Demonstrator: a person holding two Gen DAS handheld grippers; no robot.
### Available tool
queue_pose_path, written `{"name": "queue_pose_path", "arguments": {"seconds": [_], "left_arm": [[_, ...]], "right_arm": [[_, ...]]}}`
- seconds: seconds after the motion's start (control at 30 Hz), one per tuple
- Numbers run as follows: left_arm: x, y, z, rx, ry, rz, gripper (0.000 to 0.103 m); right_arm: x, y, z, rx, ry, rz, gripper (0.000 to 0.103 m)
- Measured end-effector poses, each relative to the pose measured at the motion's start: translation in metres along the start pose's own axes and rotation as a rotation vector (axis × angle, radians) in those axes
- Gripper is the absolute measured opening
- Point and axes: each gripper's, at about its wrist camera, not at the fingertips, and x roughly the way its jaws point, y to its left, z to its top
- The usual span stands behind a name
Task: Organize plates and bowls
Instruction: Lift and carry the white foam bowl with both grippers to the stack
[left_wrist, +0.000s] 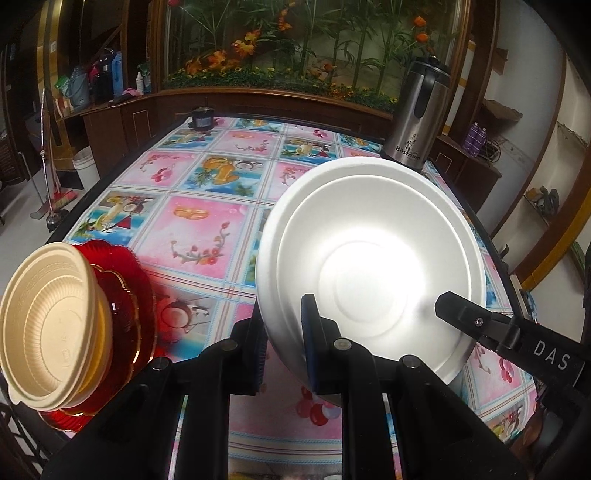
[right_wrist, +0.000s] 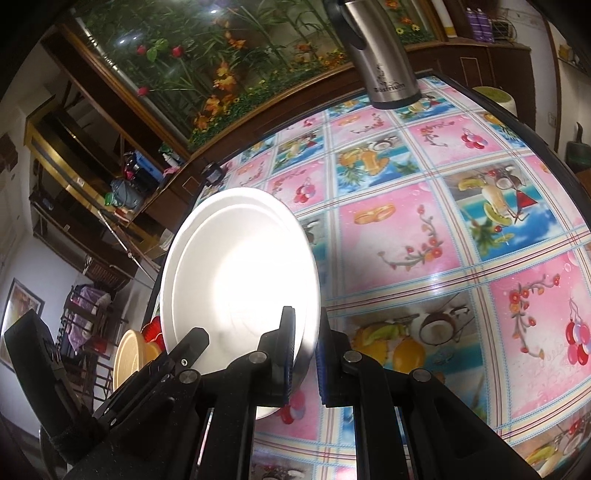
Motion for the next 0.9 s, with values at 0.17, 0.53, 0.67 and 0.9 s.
{"name": "queue_pose_path", "arguments": {"seconds": [0.17,0.53,0.67,0.9], "left_arm": [[-0.005,0.008,-0.003,-0.009,0.005,0.006,0.015],[-0.013,0.021,-0.009,-0.023,0.012,0.018,0.015],[-0.016,0.027,-0.01,-0.034,0.006,0.026,0.015],[-0.02,0.033,-0.012,-0.044,0.008,0.03,0.015]], "right_arm": [[0.0,0.01,-0.005,-0.023,0.008,0.012,0.01],[0.002,0.02,-0.012,-0.055,0.028,0.023,0.01],[0.002,0.026,-0.014,-0.07,0.031,0.034,0.01],[0.004,0.031,-0.018,-0.082,0.037,0.053,0.01]]}}
